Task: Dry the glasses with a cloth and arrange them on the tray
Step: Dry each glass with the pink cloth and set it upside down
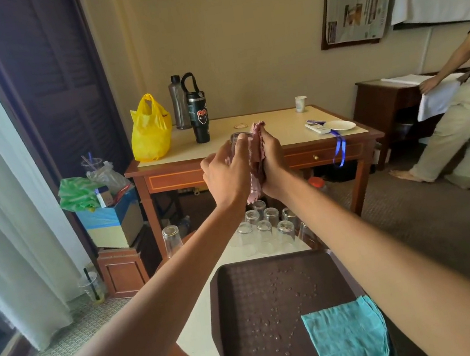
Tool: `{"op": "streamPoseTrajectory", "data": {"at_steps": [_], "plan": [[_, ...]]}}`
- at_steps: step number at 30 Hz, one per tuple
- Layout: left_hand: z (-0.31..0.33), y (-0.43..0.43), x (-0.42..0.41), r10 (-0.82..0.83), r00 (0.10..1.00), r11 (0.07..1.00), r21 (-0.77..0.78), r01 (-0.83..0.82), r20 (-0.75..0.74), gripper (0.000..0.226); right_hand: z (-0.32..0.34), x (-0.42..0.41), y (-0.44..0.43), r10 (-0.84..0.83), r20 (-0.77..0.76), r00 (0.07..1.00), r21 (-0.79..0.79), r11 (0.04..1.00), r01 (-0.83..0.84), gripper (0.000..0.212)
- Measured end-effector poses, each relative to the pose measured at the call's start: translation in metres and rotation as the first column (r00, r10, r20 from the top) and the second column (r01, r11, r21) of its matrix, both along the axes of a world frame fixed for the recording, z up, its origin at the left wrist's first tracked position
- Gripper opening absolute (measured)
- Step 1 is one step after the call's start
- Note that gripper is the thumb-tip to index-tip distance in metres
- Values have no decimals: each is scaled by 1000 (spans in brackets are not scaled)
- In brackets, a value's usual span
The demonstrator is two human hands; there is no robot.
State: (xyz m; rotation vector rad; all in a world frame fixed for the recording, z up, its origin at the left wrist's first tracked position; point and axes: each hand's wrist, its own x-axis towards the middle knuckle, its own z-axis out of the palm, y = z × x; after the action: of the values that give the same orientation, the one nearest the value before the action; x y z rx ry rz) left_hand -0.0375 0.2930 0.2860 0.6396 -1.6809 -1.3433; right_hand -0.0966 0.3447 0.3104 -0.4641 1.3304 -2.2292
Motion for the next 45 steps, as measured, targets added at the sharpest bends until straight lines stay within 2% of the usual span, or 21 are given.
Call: {"op": "streamPoseTrajectory", "data": {"at_steps": [3,7,10,13,16,18,21,22,25,28,30,34,36,39,42,44,45], "plan": [[4,-9,-7,-18,999,991,134,24,-41,55,-5,5,-2,-11,-52,999,42,999,13,56],[22,-10,5,-35,995,964,260,58,-93,53,-19,10,-2,13,-307,952,173,984,42,61],[21,-20,7,-36,993,945,318,71,-115,40,-30,12,-8,37,-471,881,201,977,66,52],[17,-18,13,-68,989,925,364,111,-130,34,-46,12,-18,-11,-563,826,203,967,151,47],[13,-15,16,-111,985,912,381,153,-129,24,-44,12,-22,-45,-537,842,220,956,192,46],[12,-9,18,-140,984,915,367,170,-107,27,-32,8,-20,-69,-488,870,212,958,195,50],[8,-2,19,-168,984,951,256,176,-56,26,-12,-2,-15,-88,-446,891,286,929,235,68],[6,-1,19,-165,984,961,214,176,-69,27,-7,-4,-14,-91,-391,916,281,936,213,72],[1,-4,16,-84,993,984,148,96,-85,56,-2,1,-13,-52,-157,986,234,968,89,70],[-7,-15,6,4,999,984,178,5,-46,82,-7,12,-15,-33,-71,997,255,966,51,71],[1,-18,7,54,997,967,251,-38,-56,86,-10,18,-15,6,-124,992,275,961,28,72],[24,-19,23,-12,993,947,317,50,-120,38,-22,24,-12,65,-363,930,226,974,21,66],[23,-26,25,-51,986,929,354,105,-159,28,-31,28,-14,105,-437,893,213,977,-11,59],[18,-26,26,-80,982,912,386,141,-171,23,-43,25,-26,49,-509,859,211,975,70,42],[16,-17,26,-108,977,892,417,176,-182,23,-50,20,-30,-42,-588,808,223,951,213,48],[16,-11,25,-120,978,888,421,184,-173,24,-36,22,-23,-60,-622,781,196,953,229,46],[16,-8,26,-124,979,890,418,183,-164,24,-27,21,-19,-61,-601,797,196,955,221,50]]}}
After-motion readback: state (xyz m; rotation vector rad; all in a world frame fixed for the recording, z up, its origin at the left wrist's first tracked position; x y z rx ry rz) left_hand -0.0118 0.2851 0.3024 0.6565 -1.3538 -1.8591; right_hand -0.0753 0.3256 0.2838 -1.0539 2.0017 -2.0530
